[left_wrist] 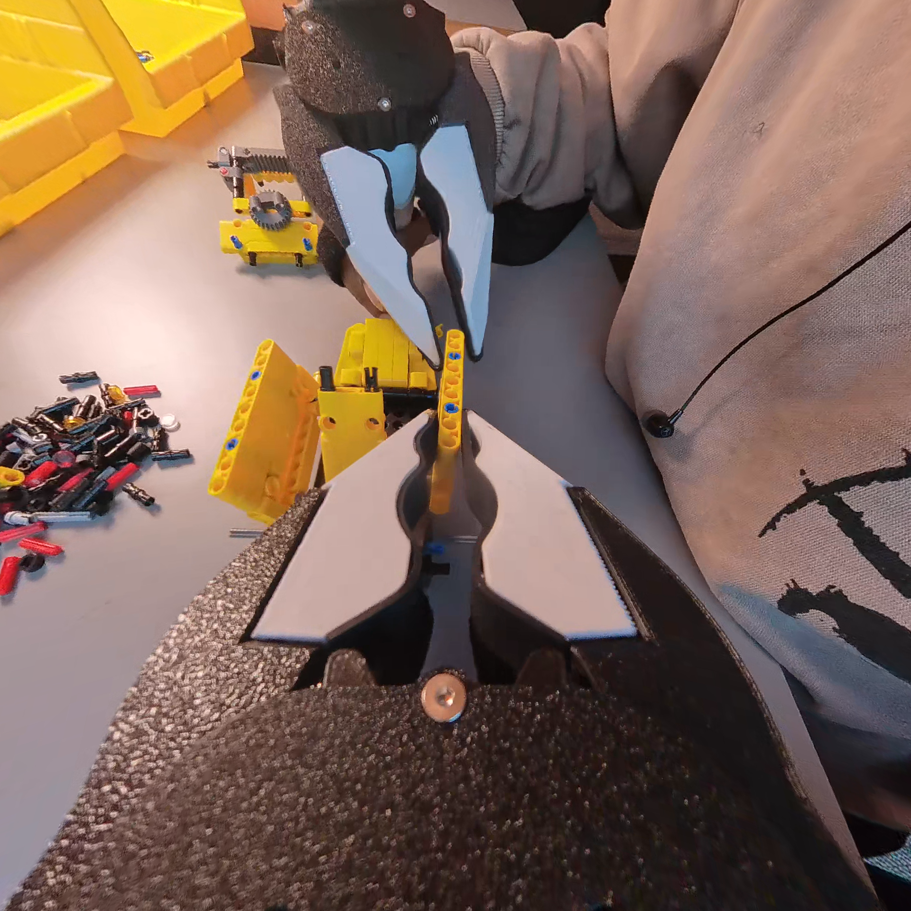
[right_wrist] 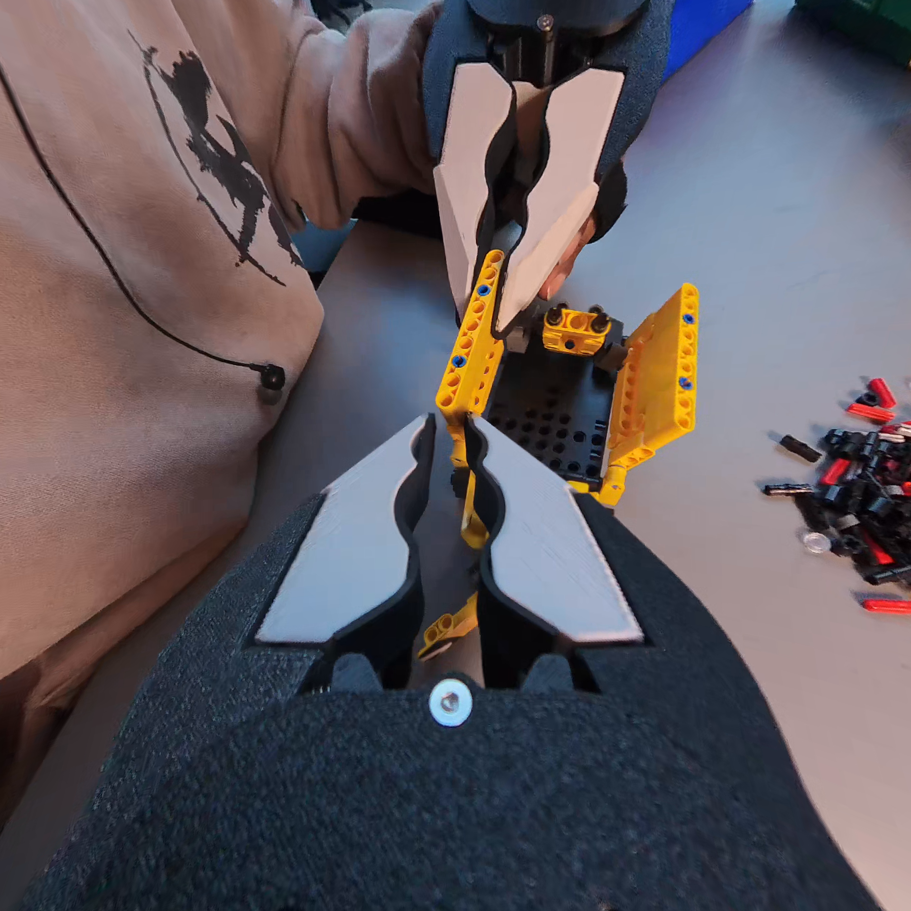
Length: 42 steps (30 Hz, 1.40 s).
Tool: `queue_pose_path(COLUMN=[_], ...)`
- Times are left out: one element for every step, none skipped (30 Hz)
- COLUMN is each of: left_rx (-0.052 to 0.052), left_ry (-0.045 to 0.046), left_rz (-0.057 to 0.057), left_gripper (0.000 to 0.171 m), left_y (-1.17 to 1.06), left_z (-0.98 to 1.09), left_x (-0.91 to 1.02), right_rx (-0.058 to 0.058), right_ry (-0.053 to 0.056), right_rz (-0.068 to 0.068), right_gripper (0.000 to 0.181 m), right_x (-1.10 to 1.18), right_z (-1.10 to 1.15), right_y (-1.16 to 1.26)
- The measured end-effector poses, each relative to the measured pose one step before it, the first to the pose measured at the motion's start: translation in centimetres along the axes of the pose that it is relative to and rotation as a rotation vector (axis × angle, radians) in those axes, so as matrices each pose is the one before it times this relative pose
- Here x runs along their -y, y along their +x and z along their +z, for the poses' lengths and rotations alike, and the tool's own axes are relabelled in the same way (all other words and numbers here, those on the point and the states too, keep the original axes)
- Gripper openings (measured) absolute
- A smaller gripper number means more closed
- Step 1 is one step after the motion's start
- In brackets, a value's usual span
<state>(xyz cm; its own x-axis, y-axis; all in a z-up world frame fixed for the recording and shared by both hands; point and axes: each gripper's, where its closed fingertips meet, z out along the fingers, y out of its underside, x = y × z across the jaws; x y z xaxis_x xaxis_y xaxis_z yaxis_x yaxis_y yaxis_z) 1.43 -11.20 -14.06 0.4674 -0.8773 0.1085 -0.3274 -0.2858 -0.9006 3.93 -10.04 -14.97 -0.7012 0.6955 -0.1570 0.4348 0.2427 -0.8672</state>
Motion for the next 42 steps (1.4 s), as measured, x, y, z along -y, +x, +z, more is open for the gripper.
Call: queue_pose_path(left_rx=[0.0029, 0.002, -0.0025, -0.0042, 0.0019, 0.0031, 0.0016, 0.0026, 0.0028, 0.0034, 0.0047, 0.0056, 0.0011, -0.0038, -0.0047, -0.0041, -0.0026, -0.0017, -0.0017, -0.0017, -0.0018, -0.007, -0.0051, -0.005, -0.0075, -0.016, -0.0178, -0.0059, 0.0012, 0.0068, 0.0078, 0.0002, 0.0036, 0.0054, 0.0022, 0.0065, 0.0051, 0.0078, 0.0083, 0.006, 0.0009, -0.0114], left_ry=[0.00545, 0.00383, 0.00251, 0.00123, 0.00229, 0.00189, -0.0022, -0.00228, -0.00113, -0.00095, 0.0004, 0.00241, 0.0017, 0.00367, 0.00468, 0.00449, 0.00447, 0.00319, 0.00277, 0.00251, 0.00244, 0.00113, 0.0019, 0.00211, 0.00174, 0.0, -0.00101, 0.00176, 0.00081, -0.00665, -0.00562, -0.00139, -0.00133, 0.00038, -0.00215, -0.00097, -0.00309, -0.00307, -0.00049, 0.00063, -0.00569, 0.00077], left_rz=[0.0026, 0.0026, 0.001, 0.0003, 0.0038, 0.0047, 0.0039, 0.0032, 0.0026, 0.0009, -0.0012, -0.0019, -0.0017, -0.0026, -0.0041, -0.0026, -0.0003, 0.0007, 0.0001, -0.0004, -0.0007, 0.0006, 0.0003, -0.0019, -0.003, -0.0008, 0.0016, 0.006, 0.0066, 0.0088, 0.01, 0.0057, -0.0003, -0.0029, -0.0002, 0.0037, 0.0052, 0.0051, 0.0024, -0.0015, -0.0048, -0.0084], left_gripper=[0.007, 0.007, 0.007, 0.007, 0.007, 0.007, 0.007, 0.007, 0.007, 0.007, 0.007, 0.007, 0.007, 0.007, 0.007, 0.007, 0.007, 0.007, 0.007, 0.007, 0.007, 0.006, 0.006, 0.006, 0.006, 0.006, 0.008, 0.008, 0.009, 0.009, 0.009, 0.01, 0.014, 0.015, 0.016, 0.016, 0.016, 0.017, 0.017, 0.016, 0.016, 0.014], left_y=[-0.045, -0.038, 0.022, 0.04, -0.038, -0.035, -0.021, -0.022, -0.049, -0.076, -0.127, -0.148, -0.098, -0.031, -0.011, -0.003, -0.002, -0.003, -0.002, 0.001, 0.009, 0.099, 0.073, 0.059, 0.092, 0.257, 0.334, 0.192, 0.081, -0.017, -0.052, 0.031, -0.058, -0.108, -0.023, -0.059, -0.025, -0.075, -0.122, -0.115, -0.077, 0.089], left_z=[0.018, 0.007, -0.003, -0.004, -0.028, -0.047, -0.06, -0.06, -0.057, -0.076, -0.075, -0.089, -0.086, -0.068, -0.049, -0.019, -0.002, 0.001, 0.006, 0.008, -0.005, -0.009, -0.041, 0.001, 0.047, 0.089, 0.157, 0.186, 0.159, 0.096, 0.042, -0.063, -0.084, -0.082, -0.035, 0.013, -0.005, -0.035, -0.065, -0.095, -0.075, -0.093], left_x=[0.076, -0.001, -0.029, -0.02, -0.001, 0.028, -0.02, -0.033, -0.028, -0.021, -0.035, -0.007, -0.023, -0.026, -0.005, -0.006, 0.019, 0.005, 0.014, 0.001, -0.005, -0.014, 0.004, 0.005, 0.01, 0.001, 0.008, 0.085, 0.076, -0.063, -0.091, -0.037, -0.027, 0.018, -0.017, 0.011, -0.01, -0.01, 0.01, 0.012, -0.099, -0.022], right_rx=[0.0155, 0.0051, -0.0053, -0.0174, -0.0297, -0.0359, -0.0351, -0.0307, -0.0302, -0.0284, -0.0224, -0.0161, -0.0094, -0.0055, -0.0052, -0.0132, -0.0126, 0.0029, 0.0106, 0.0064, -0.003, -0.0083, -0.0061, -0.0023, -0.0003, 0.002, -0.0025, 0.0142, 0.0033, -0.0038, -0.0138, -0.0047, 0.0089, 0.0055, -0.0053, -0.012, -0.0082, -0.0056, -0.0067, -0.0094, -0.0119, -0.0058], right_ry=[0.0176, 0.0357, 0.0402, 0.0304, 0.0095, -0.0147, -0.0262, -0.0302, -0.0301, -0.0335, -0.0353, -0.0387, -0.0365, -0.0278, -0.021, -0.0157, -0.011, -0.0115, -0.0021, 0.0048, 0.009, 0.0063, -0.0027, 0.0029, 0.0209, 0.0366, 0.0398, 0.0398, 0.0153, -0.0033, 0.0023, 0.0218, 0.0166, 0.013, 0.0114, 0.0058, -0.0008, -0.004, -0.0051, -0.01, -0.0165, -0.028], right_rz=[0.0004, 0.011, 0.0156, 0.014, 0.0071, -0.0047, -0.0135, -0.0171, -0.0166, -0.017, -0.0162, -0.0132, -0.0116, -0.0096, -0.0067, -0.0063, -0.0051, -0.0024, -0.0028, -0.0108, -0.0199, -0.0237, -0.026, -0.014, -0.0024, 0.0035, -0.004, -0.0039, 0.0036, -0.0005, -0.0027, 0.0035, 0.0118, 0.0123, 0.0056, 0.003, 0.0034, -0.0003, -0.0006, -0.0025, -0.008, -0.0167], right_gripper=[0.015, 0.017, 0.018, 0.018, 0.018, 0.019, 0.019, 0.019, 0.019, 0.02, 0.024, 0.029, 0.033, 0.037, 0.041, 0.042, 0.043, 0.045, 0.048, 0.048, 0.047, 0.045, 0.045, 0.044, 0.044, 0.039, 0.021, 0.017, 0.016, 0.016, 0.015, 0.015, 0.013, 0.011, 0.011, 0.011, 0.012, 0.012, 0.012, 0.013, 0.014, 0.016], right_x=[0.366, 0.686, 0.782, 0.594, 0.212, -0.202, -0.416, -0.493, -0.499, -0.567, -0.644, -0.737, -0.726, -0.594, -0.486, -0.362, -0.233, -0.163, 0.046, 0.189, 0.283, 0.258, 0.098, 0.153, 0.396, 0.653, 0.755, 0.799, 0.439, 0.068, 0.042, 0.333, 0.257, 0.187, 0.147, 0.058, -0.013, -0.014, -0.028, -0.123, -0.267, -0.473], right_z=[-0.372, -0.488, -0.51, -0.46, -0.416, -0.374, -0.366, -0.378, -0.401, -0.388, -0.34, -0.222, -0.107, 0.021, 0.118, 0.229, 0.319, 0.417, 0.483, 0.473, 0.381, 0.276, 0.121, 0.013, -0.119, -0.295, -0.475, -0.464, -0.197, 0.109, 0.31, 0.311, 0.356, 0.409, 0.365, 0.316, 0.249, 0.135, 0.059, 0.037, 0.081, 0.139], right_y=[-0.254, -0.017, 0.194, 0.406, 0.605, 0.664, 0.603, 0.489, 0.463, 0.416, 0.315, 0.178, 0.052, -0.036, -0.015, 0.148, 0.169, -0.074, -0.265, -0.261, -0.183, -0.095, -0.075, -0.049, -0.04, -0.027, 0.056, -0.256, -0.072, 0.004, 0.115, -0.014, -0.176, -0.114, 0.032, 0.158, 0.096, 0.072, 0.073, 0.12, 0.122, -0.021])
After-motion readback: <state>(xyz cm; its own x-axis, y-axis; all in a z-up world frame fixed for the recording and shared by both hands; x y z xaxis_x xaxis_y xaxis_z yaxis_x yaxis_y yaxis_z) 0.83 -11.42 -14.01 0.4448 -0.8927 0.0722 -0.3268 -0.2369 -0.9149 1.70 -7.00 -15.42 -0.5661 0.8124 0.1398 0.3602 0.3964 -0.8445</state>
